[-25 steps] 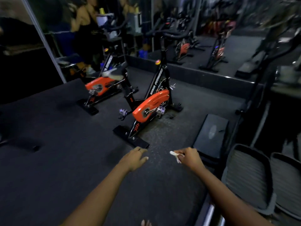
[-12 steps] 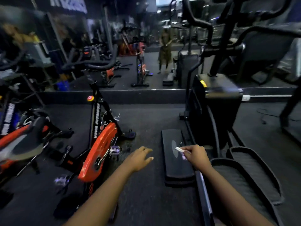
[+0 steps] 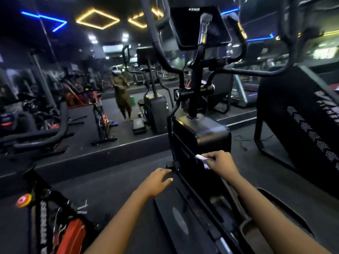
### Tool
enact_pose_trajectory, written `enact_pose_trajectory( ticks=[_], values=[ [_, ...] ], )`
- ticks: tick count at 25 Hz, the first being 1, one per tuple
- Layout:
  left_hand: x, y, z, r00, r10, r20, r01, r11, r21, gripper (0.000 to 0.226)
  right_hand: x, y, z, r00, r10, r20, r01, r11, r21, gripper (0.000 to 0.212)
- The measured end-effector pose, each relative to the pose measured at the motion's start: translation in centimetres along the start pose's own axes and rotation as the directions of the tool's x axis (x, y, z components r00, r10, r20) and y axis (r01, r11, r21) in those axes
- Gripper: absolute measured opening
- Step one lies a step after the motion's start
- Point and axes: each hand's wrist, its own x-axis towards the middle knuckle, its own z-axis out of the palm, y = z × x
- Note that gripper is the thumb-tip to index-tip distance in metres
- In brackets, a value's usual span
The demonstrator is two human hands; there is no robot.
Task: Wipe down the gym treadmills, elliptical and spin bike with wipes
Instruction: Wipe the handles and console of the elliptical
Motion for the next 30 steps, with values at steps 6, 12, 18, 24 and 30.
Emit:
enact_pose_trajectory(
  ticks=[6, 12, 18, 24, 30],
  values=[
    [12.3, -0.9, -8.6, 0.963, 0.070, -0.262, -0.100, 0.990, -0.102, 0.047, 13.4, -3.2, -3.4, 0.969, -0.152, -0.194, 0.156, 0.988, 0.006, 0.024],
    [23.5, 0.2, -18.8, 0.834, 0.021, -0.551, -0.171, 0.960, -0.224, 0.044, 28.5, -6.2, -7.8, 0.900, -0.272, -0.340, 0.296, 0.955, 0.020, 0.022],
    [31.7, 0.8, -29.1, 0.655, -0.159, -0.739, -0.378, 0.778, -0.502, 0.045, 39.6, -11.5, -9.8, 0.724, -0.427, -0.541, 0.553, 0.829, 0.086, 0.016],
    [38.2, 0.6, -40.2, 0.522, -0.202, -0.828, -0.562, 0.649, -0.513, 0.058, 48.9, -19.1, -11.3, 0.543, -0.612, -0.575, 0.760, 0.649, 0.027, 0.022],
    [44.1, 1.9, -52.0, 0.560, -0.140, -0.817, -0.643, 0.548, -0.535, 0.064, 58.9, -28.0, -15.9, 0.431, -0.676, -0.597, 0.835, 0.551, -0.021, 0.024]
  ],
)
